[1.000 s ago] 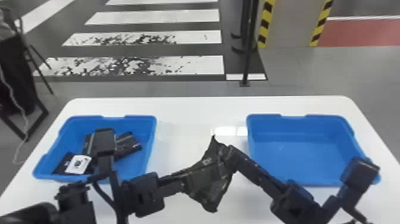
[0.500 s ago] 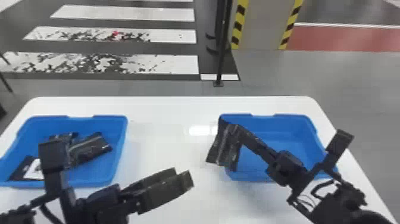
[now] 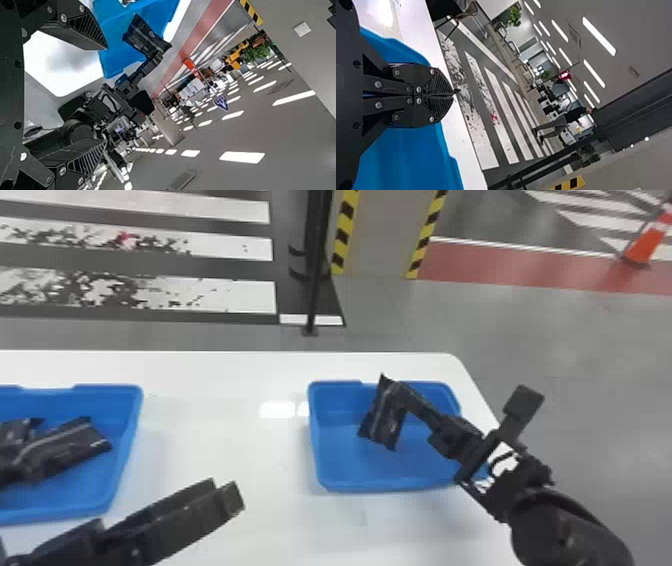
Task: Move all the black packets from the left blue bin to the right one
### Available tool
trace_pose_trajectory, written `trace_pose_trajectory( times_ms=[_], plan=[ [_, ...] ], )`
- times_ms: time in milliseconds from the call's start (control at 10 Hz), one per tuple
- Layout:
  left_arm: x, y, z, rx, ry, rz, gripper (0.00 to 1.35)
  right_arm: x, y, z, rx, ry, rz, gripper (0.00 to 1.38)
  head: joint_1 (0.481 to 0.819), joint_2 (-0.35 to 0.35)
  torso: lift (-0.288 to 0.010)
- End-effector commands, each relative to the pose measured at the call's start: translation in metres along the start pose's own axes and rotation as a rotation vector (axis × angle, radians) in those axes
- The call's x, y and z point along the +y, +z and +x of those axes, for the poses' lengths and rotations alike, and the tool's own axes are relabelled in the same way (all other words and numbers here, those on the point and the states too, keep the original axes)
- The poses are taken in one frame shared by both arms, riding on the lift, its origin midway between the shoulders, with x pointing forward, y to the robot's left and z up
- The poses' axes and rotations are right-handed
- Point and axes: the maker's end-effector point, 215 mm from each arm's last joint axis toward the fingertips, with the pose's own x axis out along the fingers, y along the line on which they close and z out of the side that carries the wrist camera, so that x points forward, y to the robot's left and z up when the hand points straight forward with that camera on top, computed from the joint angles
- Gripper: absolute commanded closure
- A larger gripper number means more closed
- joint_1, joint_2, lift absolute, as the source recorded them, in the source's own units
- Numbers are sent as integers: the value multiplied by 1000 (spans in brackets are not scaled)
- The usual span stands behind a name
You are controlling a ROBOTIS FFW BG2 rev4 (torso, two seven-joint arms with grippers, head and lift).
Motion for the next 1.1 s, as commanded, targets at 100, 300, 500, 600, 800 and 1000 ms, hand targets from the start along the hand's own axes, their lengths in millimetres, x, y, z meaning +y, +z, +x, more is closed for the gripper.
trace_pose_trajectory(
  times_ms=[100, 300, 500, 600, 800, 1000],
  plan=[
    [9, 2, -6, -13, 30, 0, 231, -31, -18, -5, 43, -73, 14, 542, 695, -254, -154],
    [23, 6, -15, -10, 79, 16, 231, -39, 4, -33, -16, -153, -113, 65, 695, -266, -154],
    [52, 23, -34, -18, 186, 61, 231, -9, 26, -85, -84, -232, -276, 136, 695, -282, -154],
    [64, 37, -45, -34, 238, 88, 231, 11, 30, -108, -112, -257, -330, 136, 695, -278, -154],
    [99, 74, -79, -64, 391, 157, 231, 49, 18, -139, -125, -276, -350, 140, 695, -218, -154],
    [139, 102, -117, -76, 574, 199, 229, 84, -11, -148, -97, -229, -275, 142, 695, -133, -154]
  ],
)
